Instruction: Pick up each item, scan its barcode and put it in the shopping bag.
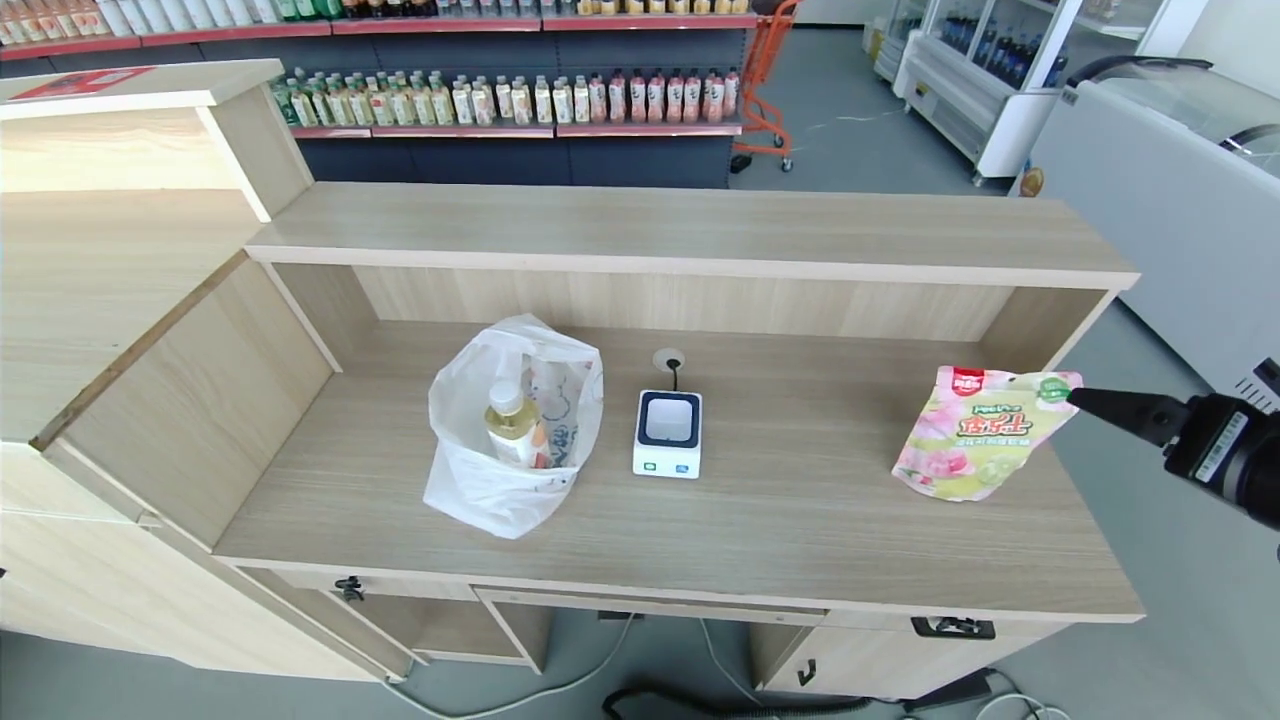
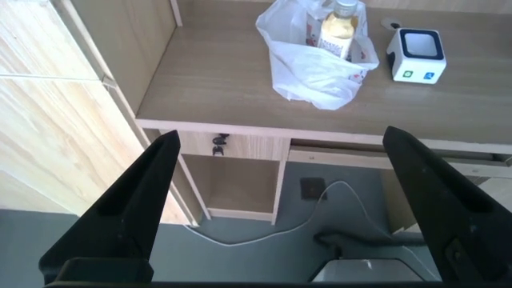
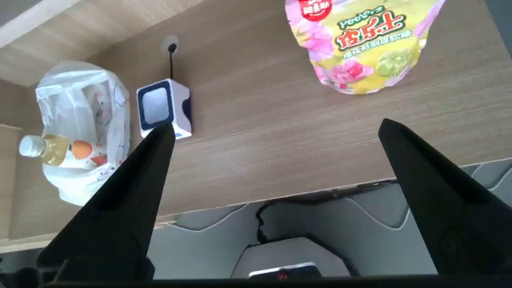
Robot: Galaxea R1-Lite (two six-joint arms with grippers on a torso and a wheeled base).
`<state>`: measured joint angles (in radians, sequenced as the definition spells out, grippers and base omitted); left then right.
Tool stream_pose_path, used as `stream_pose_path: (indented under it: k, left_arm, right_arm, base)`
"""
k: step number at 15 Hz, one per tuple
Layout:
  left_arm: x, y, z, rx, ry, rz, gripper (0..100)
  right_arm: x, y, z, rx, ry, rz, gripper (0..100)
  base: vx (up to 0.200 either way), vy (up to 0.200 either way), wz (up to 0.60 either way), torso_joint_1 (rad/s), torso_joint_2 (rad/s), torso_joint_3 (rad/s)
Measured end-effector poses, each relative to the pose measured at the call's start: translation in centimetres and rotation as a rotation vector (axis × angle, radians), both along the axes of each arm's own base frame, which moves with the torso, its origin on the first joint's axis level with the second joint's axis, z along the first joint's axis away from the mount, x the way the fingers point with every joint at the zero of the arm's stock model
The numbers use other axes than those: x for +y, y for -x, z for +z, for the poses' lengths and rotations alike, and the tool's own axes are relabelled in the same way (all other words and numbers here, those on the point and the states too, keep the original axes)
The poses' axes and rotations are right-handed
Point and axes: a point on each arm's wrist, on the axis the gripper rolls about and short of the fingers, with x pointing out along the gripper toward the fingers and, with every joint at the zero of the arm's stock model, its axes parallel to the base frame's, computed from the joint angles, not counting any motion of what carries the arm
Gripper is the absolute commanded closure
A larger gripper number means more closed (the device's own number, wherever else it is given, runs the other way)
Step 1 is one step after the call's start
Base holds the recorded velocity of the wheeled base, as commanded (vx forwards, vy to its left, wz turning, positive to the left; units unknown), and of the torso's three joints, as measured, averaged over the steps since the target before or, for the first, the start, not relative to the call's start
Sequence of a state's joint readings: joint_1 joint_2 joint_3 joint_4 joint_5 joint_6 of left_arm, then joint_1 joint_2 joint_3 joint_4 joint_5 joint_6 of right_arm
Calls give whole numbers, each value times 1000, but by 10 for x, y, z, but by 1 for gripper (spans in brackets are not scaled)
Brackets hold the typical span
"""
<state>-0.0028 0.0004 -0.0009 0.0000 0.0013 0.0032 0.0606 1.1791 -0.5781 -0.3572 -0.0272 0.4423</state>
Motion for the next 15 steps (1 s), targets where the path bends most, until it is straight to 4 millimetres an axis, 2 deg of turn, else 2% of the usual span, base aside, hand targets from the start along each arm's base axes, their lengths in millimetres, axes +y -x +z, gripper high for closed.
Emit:
stream_pose_path:
  k: [4,7,11,15]
  left_arm:
    - [0,0,0,0,-5,0,0]
    - [0,0,0,0,-2,0,0]
    - [0,0,0,1,-1,0,0]
    - [0,0,0,1,-1,0,0]
  right_arm:
    - [-5,-13,4,2,-81,-66,0]
    - [-11,-29,5,51,-181,-131,0]
    - [-16,-72,19,143,-386,-303,0]
    - [-14,-125,6,307,-495,-477,0]
  base:
    - [0,-200,0,7,5,1]
    - [0,0,0,0,0,0]
    - [0,0,0,0,0,0]
    - [0,0,0,0,0,0]
